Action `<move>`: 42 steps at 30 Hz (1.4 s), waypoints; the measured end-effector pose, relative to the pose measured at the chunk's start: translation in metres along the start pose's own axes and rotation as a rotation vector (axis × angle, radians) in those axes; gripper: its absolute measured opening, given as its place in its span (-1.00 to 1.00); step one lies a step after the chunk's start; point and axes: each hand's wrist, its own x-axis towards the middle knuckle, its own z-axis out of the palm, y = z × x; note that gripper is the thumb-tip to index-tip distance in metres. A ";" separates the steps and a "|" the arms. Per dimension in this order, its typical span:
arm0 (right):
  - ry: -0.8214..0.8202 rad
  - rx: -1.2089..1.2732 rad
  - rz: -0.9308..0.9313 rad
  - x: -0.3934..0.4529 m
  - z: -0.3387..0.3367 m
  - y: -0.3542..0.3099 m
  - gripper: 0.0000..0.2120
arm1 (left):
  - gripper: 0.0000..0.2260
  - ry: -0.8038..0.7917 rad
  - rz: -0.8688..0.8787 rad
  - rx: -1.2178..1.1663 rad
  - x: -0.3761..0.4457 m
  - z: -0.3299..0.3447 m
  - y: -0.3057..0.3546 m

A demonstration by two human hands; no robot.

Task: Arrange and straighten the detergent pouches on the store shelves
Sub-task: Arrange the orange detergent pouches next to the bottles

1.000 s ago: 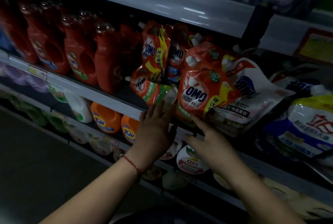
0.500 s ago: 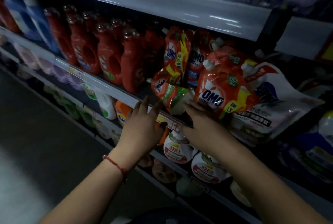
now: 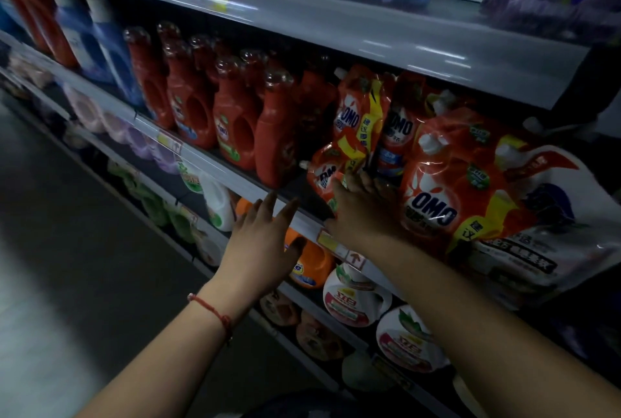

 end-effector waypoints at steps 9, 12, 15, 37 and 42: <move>0.007 -0.038 0.331 0.039 -0.001 -0.033 -0.17 | -0.35 -0.095 0.062 0.002 0.032 0.006 -0.022; 0.015 -0.133 0.346 0.055 0.002 -0.033 -0.40 | -0.36 -0.096 0.111 -0.003 0.042 0.007 -0.030; 0.030 -0.049 0.398 0.067 0.001 -0.036 -0.54 | -0.37 -0.105 0.145 -0.037 0.052 0.008 -0.038; 0.247 0.759 0.496 0.031 -0.019 -0.052 -0.91 | -0.47 -0.811 -0.343 -1.601 0.066 0.024 -0.036; 0.227 0.622 0.373 -0.007 -0.034 -0.069 -0.80 | -0.46 -0.889 -0.290 -1.794 0.059 0.016 -0.029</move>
